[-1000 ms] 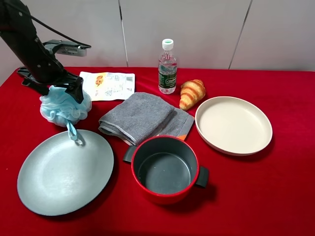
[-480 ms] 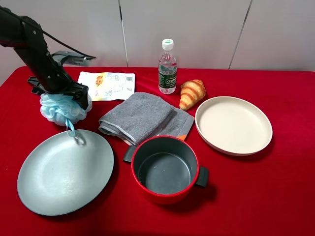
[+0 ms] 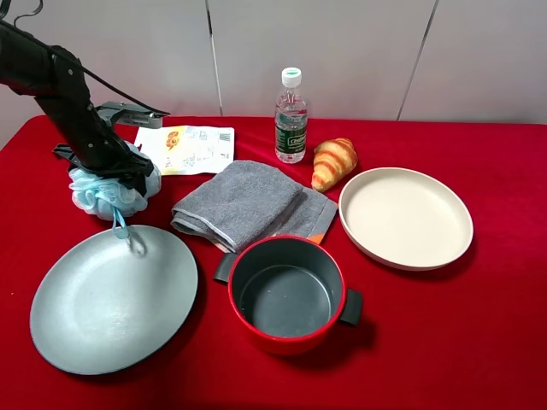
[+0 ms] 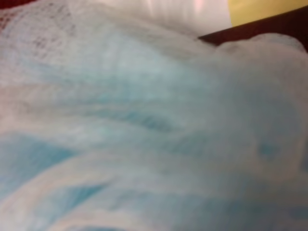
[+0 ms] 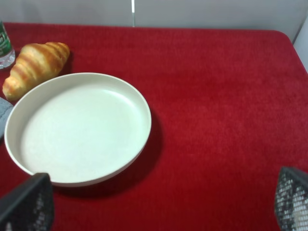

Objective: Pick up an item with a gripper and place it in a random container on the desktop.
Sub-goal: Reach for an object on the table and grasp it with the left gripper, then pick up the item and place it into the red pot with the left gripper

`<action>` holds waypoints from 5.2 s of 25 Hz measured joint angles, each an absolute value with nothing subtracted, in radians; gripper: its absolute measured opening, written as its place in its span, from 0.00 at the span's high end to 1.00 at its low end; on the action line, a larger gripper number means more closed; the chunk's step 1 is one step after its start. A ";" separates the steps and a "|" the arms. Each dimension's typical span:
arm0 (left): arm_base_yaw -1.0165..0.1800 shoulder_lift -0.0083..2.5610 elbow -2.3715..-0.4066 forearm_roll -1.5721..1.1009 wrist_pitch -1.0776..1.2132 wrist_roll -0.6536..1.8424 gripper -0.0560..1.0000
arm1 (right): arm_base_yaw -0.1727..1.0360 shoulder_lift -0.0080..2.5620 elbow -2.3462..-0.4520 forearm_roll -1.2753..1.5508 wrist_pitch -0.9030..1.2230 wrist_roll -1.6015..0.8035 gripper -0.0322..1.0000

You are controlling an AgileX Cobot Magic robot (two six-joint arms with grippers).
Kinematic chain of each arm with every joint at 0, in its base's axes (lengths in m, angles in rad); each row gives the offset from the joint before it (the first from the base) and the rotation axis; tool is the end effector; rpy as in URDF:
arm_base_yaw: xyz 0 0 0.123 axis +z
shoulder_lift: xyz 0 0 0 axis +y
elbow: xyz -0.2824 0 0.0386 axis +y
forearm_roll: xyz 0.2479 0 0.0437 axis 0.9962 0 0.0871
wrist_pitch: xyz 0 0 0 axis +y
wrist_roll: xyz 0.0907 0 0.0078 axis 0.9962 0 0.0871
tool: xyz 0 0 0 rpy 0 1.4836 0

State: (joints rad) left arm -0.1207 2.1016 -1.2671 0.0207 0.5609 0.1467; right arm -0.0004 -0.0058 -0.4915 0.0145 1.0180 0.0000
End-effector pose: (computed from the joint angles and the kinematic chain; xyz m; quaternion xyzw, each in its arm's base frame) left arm 0.3958 -0.0470 0.1047 0.1400 0.9814 0.0083 0.1308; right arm -0.0030 0.0011 0.2783 0.0001 0.8426 0.0071 0.5385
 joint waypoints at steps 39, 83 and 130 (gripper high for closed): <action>-0.126 2.103 -1.577 0.000 1.032 0.146 0.48 | 0.000 -0.006 -0.492 0.015 1.018 0.000 0.30; -0.442 1.882 -1.580 0.026 1.155 0.084 0.49 | 0.000 -0.007 -0.492 0.015 1.018 0.000 0.30; -0.947 1.966 -1.580 -0.058 1.051 0.011 0.50 | 0.000 -0.007 -0.492 0.015 1.017 0.000 0.30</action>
